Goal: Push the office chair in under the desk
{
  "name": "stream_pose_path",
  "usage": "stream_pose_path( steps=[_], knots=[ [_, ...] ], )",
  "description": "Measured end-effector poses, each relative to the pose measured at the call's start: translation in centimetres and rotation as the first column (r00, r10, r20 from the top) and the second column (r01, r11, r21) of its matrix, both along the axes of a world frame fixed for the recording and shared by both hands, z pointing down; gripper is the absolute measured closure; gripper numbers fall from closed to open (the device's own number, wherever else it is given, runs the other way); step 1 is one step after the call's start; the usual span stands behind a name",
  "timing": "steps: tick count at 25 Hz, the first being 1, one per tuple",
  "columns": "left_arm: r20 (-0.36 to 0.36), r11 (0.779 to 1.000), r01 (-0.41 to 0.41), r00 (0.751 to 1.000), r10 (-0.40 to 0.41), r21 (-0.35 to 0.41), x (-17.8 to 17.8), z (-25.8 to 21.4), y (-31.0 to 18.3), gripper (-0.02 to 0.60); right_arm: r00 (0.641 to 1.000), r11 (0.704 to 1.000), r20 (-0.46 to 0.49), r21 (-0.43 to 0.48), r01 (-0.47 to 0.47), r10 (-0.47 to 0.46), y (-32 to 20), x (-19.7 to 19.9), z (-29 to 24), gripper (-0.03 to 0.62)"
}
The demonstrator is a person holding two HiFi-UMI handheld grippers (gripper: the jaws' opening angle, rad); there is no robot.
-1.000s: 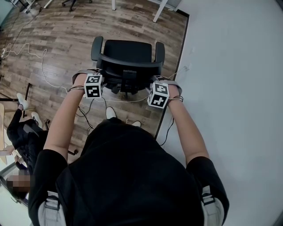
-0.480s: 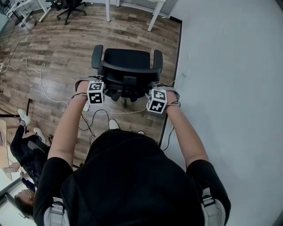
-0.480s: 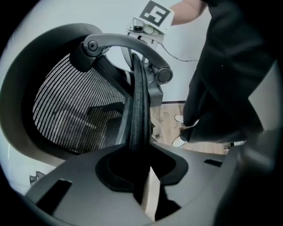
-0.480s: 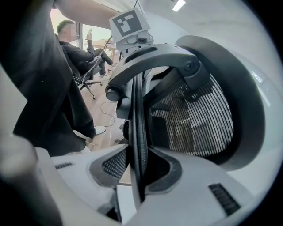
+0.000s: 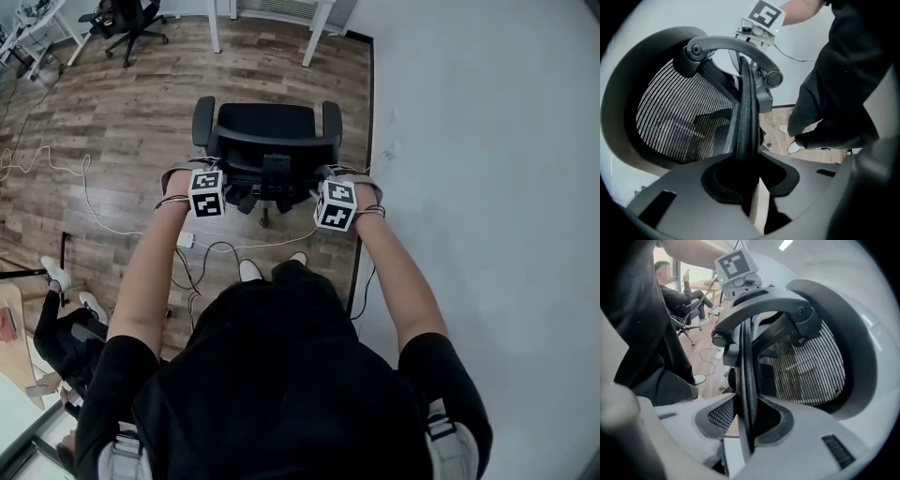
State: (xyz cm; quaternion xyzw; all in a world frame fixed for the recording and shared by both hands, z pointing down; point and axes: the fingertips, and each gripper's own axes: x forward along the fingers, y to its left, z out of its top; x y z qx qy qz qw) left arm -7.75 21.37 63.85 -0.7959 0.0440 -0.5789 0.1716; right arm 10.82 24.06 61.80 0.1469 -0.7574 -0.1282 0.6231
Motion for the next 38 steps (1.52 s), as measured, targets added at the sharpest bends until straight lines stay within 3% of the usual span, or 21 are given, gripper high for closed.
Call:
stream_pose_path(
  steps=[10, 24, 29, 38],
  knots=[
    [0.007, 1.000, 0.007, 1.000, -0.007, 0.002, -0.4, 0.2, -4.7, 0.494, 1.000, 1.000, 0.008, 0.025, 0.006, -0.006, -4.7, -0.5, 0.0, 0.485],
    [0.028, 1.000, 0.007, 1.000, -0.006, -0.022, 2.0, 0.0, -13.9, 0.497, 0.999, 0.999, 0.022, -0.024, 0.031, -0.031, -14.0, 1.9, -0.4, 0.485],
    [0.038, 0.998, 0.032, 0.999, -0.030, -0.051, 2.8, 0.0, -17.0, 0.502, 0.998, 0.999, 0.023, 0.001, 0.054, -0.054, -17.5, 3.0, -0.4, 0.485],
    [0.039, 0.998, 0.058, 0.998, -0.057, -0.029, 2.3, -0.3, -23.6, 0.502, 0.998, 0.998, 0.015, 0.008, 0.064, -0.064, -24.6, 2.5, -0.6, 0.485]
  ],
)
